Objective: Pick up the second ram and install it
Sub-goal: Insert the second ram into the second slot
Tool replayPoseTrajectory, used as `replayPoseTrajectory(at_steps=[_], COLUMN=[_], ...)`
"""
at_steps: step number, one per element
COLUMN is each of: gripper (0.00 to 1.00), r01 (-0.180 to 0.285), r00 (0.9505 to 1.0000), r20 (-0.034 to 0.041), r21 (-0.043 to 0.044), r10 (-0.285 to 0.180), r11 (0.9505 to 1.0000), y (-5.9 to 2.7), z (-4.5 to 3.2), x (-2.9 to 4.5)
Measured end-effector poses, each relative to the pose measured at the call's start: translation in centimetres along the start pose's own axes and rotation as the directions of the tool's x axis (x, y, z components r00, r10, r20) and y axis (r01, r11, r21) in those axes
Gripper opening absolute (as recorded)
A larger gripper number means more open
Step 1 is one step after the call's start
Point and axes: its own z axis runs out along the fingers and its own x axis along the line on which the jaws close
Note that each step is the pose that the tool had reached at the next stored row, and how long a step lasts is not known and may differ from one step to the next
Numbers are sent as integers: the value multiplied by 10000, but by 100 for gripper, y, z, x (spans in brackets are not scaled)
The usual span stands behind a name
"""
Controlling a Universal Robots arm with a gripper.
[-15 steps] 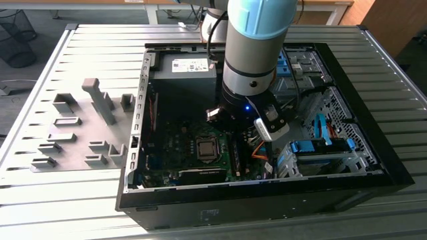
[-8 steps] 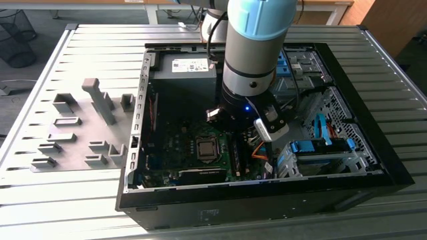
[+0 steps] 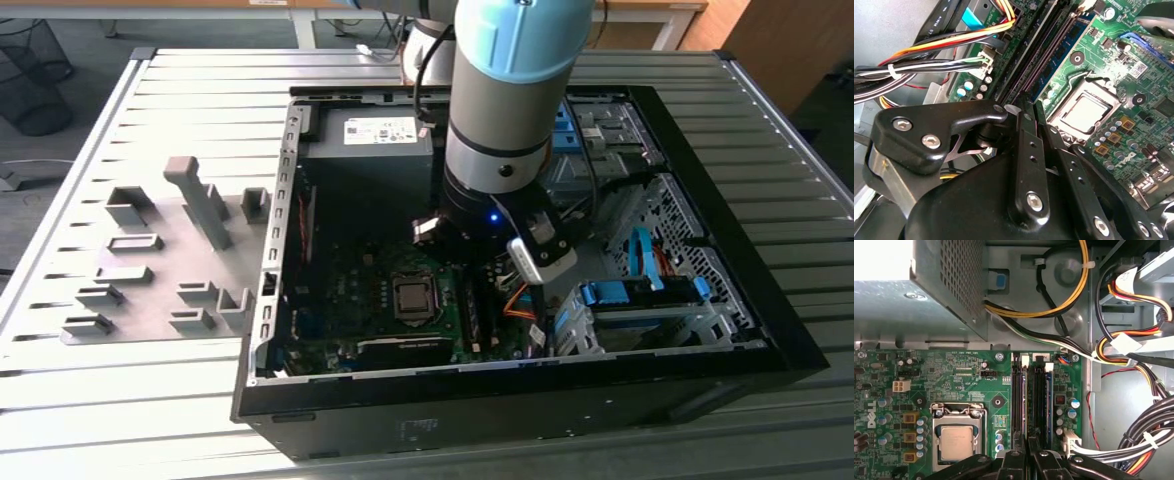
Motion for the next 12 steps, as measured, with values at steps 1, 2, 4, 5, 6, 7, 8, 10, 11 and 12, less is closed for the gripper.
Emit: replayPoseTrajectory(at_steps=[1, 2, 4, 5, 6, 7, 8, 10, 11, 12], gripper=[14, 14, 14, 14, 14, 14, 14, 14, 14, 14], r01=[0, 0, 0, -1, -1, 0, -1, -1, -1, -1], r00=[10000, 10000, 10000, 10000, 10000, 10000, 10000, 10000, 10000, 10000], r20=[1, 0, 0, -2, -3, -4, -5, -6, -7, -9], r21=[-2, -2, -5, -4, -4, -4, -5, -9, -9, -10], r10=[0, 0, 0, 1, 1, 0, 1, 1, 1, 1], r11=[10000, 10000, 10000, 10000, 10000, 10000, 10000, 10000, 10000, 10000], y=[0, 0, 1, 1, 0, 0, 0, 0, 1, 0], z=[2, 4, 10, 13, 16, 18, 20, 25, 26, 29], x=[0, 1, 1, 2, 2, 2, 2, 2, 3, 3])
